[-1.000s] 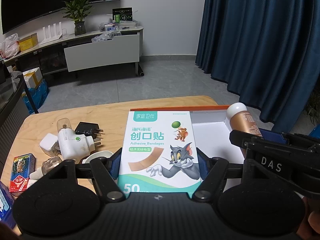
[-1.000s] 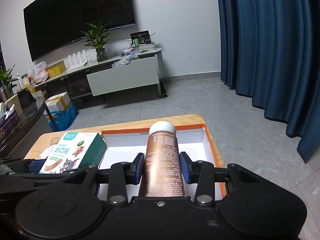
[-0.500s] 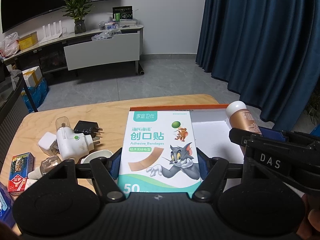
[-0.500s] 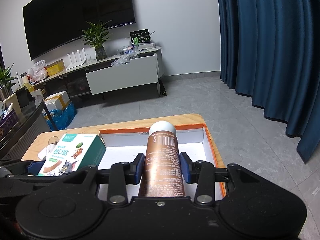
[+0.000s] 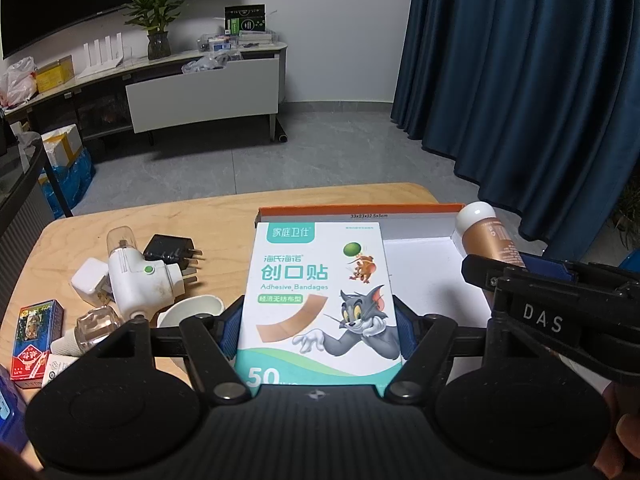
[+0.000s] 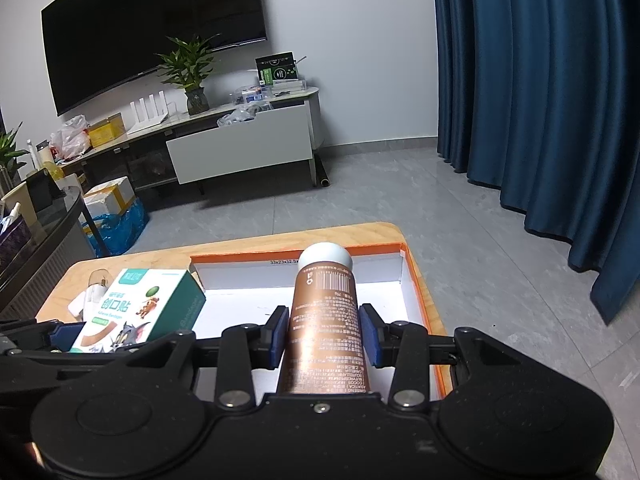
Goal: Organize rigid objects
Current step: 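Carry bandage box with left tool while right tool carries bottle to white box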
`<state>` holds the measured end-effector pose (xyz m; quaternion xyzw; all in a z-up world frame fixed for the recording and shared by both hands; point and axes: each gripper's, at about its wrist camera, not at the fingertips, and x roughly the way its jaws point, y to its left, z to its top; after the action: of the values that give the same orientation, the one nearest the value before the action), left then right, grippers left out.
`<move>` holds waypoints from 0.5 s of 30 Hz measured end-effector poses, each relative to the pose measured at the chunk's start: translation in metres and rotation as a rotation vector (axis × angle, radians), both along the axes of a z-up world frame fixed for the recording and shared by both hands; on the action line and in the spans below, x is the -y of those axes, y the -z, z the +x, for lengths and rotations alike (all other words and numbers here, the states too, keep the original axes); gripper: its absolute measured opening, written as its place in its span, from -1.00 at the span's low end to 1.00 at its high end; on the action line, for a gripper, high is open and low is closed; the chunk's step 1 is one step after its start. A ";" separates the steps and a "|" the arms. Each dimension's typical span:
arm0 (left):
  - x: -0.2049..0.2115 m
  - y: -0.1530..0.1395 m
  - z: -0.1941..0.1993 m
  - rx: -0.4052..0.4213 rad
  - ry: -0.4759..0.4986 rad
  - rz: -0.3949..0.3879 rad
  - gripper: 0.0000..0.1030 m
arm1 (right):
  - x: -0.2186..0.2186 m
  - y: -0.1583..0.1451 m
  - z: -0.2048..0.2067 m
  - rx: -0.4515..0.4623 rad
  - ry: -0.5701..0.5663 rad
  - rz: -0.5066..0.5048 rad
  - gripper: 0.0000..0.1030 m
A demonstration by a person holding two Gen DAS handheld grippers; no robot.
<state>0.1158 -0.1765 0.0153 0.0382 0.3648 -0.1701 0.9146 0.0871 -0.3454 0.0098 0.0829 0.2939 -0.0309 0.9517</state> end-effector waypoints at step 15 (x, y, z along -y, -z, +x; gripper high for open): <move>0.003 0.007 0.023 -0.046 0.015 -0.010 0.39 | 0.004 0.000 0.019 -0.045 0.019 -0.003 -0.08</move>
<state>0.1393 -0.1798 0.0082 0.0325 0.3846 -0.1794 0.9049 0.1062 -0.3495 0.0098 0.0834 0.3145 -0.0423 0.9446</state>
